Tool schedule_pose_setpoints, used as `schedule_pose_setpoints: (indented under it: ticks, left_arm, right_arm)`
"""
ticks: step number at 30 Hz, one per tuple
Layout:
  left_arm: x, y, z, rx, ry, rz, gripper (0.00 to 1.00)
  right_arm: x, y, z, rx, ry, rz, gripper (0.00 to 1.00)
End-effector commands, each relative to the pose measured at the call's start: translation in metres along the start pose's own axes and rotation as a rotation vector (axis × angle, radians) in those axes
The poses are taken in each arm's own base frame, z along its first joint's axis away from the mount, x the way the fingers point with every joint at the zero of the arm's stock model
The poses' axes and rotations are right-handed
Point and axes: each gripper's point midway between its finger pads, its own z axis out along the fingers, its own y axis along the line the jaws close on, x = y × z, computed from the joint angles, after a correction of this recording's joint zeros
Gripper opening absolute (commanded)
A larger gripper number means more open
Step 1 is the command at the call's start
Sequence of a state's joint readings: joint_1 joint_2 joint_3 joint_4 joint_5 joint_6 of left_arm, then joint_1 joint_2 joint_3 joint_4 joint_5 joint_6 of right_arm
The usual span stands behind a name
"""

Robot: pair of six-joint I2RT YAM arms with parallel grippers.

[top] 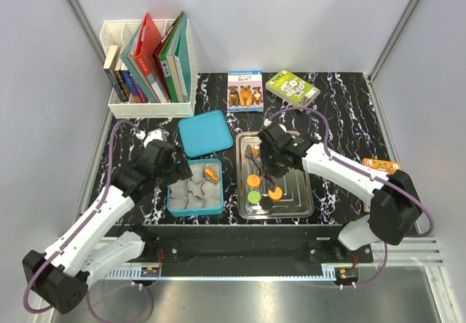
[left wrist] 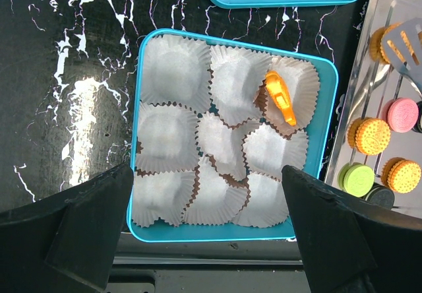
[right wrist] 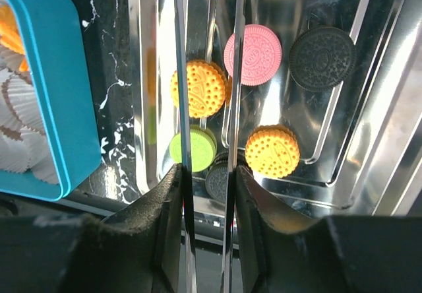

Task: Pack the cookies

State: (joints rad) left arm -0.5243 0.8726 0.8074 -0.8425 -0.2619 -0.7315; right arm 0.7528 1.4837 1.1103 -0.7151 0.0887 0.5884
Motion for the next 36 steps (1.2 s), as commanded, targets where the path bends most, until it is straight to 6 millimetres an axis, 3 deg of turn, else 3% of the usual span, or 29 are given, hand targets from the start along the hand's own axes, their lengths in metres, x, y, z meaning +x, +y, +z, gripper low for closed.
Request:
schedule_pose_setpoints:
  ticks: [1, 8, 12, 15, 16, 19, 24, 29, 36]
  left_arm:
    - [-0.008, -0.008, 0.0, 0.032, -0.028, -0.015, 0.99]
    - [-0.017, -0.011, -0.005, 0.041, -0.056, -0.018, 0.99]
    - [-0.024, -0.01, -0.009, 0.033, -0.078, -0.018, 0.99]
    - [-0.03, -0.008, -0.014, 0.017, -0.098, -0.023, 0.99]
    - [-0.033, -0.007, -0.016, 0.012, -0.108, -0.029, 0.99]
    - [-0.038, 0.001, -0.021, -0.028, -0.135, -0.054, 0.99]
    - [-0.043, 0.01, -0.031, -0.038, -0.178, -0.086, 0.99]
    - [-0.043, 0.013, -0.036, -0.028, -0.192, -0.083, 0.99]
    - [-0.033, 0.014, -0.03, -0.031, -0.158, -0.07, 0.99]
  right_arm:
    - [-0.02, 0.004, -0.033, -0.036, -0.096, 0.026, 0.16]
    - [-0.046, 0.025, -0.094, -0.135, -0.217, 0.016, 0.03]
    - [-0.052, 0.052, -0.124, -0.208, -0.25, -0.029, 0.0]
    - [-0.04, 0.082, -0.131, -0.261, -0.217, -0.098, 0.0]
    - [-0.027, 0.096, -0.133, -0.285, -0.196, -0.139, 0.0]
    - [-0.007, 0.124, -0.126, -0.307, -0.145, -0.202, 0.0]
    - [0.016, 0.145, -0.103, -0.309, -0.085, -0.248, 0.0]
    - [0.024, 0.157, -0.086, -0.316, -0.056, -0.265, 0.0]
    - [0.024, 0.175, -0.076, -0.342, -0.039, -0.288, 0.0]
